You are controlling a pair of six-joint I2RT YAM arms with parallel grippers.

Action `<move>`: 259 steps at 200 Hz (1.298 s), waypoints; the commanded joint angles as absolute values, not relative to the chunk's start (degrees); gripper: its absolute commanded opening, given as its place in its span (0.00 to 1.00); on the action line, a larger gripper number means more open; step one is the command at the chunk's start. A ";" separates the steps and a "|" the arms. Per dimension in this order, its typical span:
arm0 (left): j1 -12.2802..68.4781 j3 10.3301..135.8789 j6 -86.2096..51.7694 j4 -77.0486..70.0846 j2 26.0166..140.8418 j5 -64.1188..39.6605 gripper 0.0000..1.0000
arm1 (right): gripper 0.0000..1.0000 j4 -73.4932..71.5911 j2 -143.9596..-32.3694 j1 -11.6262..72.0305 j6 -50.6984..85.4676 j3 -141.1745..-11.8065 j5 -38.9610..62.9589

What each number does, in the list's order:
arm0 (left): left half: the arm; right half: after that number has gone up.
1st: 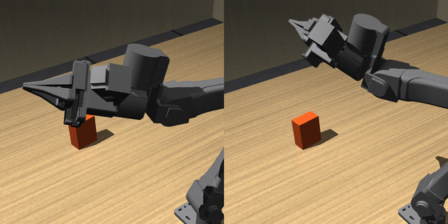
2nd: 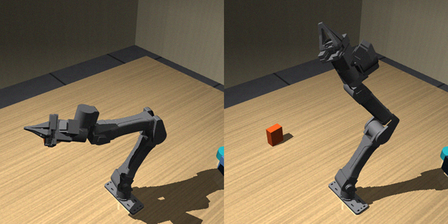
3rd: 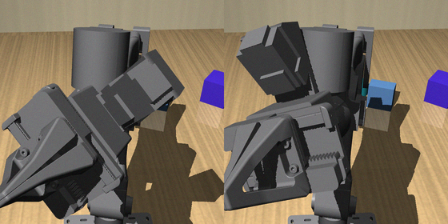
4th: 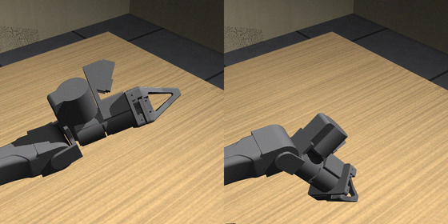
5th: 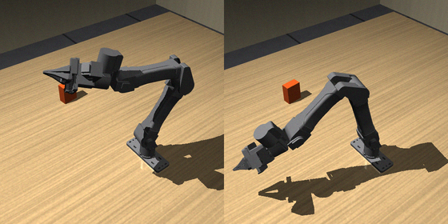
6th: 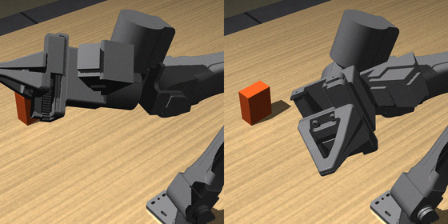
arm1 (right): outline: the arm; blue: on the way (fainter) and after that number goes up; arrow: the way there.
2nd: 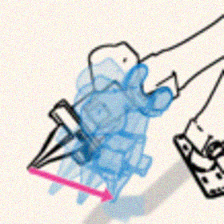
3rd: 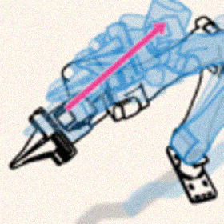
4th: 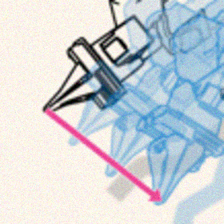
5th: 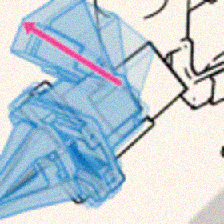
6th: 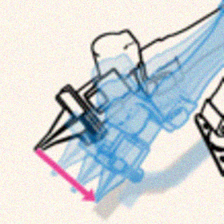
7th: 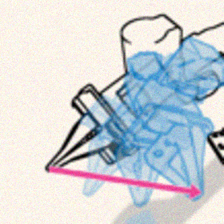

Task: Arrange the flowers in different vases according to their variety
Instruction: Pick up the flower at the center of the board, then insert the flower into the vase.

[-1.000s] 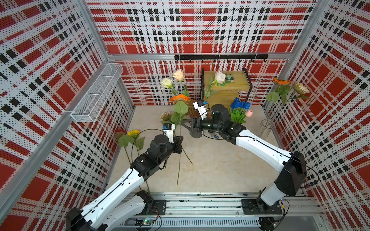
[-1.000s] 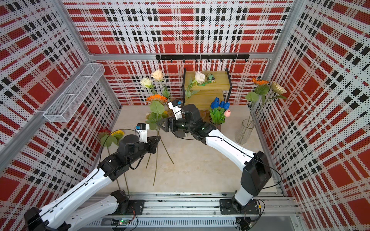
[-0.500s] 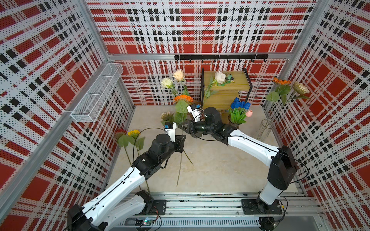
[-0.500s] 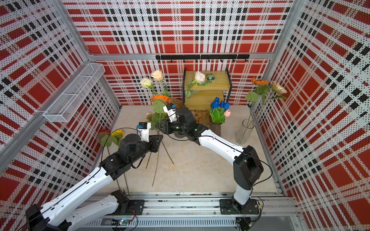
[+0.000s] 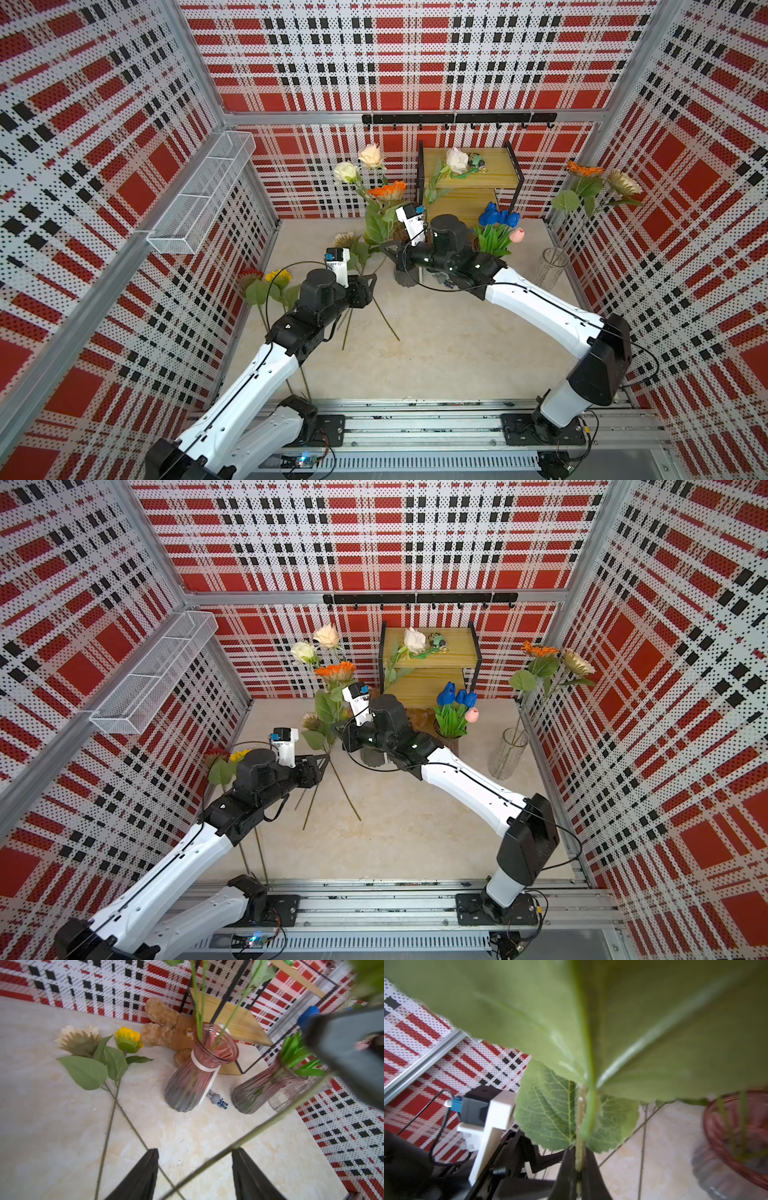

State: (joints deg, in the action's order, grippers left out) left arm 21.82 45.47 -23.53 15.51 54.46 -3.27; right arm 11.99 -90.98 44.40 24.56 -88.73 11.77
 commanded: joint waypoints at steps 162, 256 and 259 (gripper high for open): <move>9.76 53.13 -20.39 9.19 90.34 -9.16 0.60 | 0.00 9.26 -57.39 29.58 -24.81 -86.67 -43.72; 10.35 53.19 -20.82 5.70 94.45 -9.85 0.60 | 0.00 4.11 -58.66 3.90 -13.37 -78.64 -18.73; 10.32 53.13 -20.81 5.59 94.47 -9.89 0.60 | 0.00 3.93 -58.83 3.37 -13.05 -78.47 -18.14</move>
State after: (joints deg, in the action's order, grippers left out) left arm 10.07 52.14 -20.75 7.73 93.41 -9.06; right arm 8.27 -58.30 7.09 -17.47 -79.55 -26.02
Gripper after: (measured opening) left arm 0.598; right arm 0.090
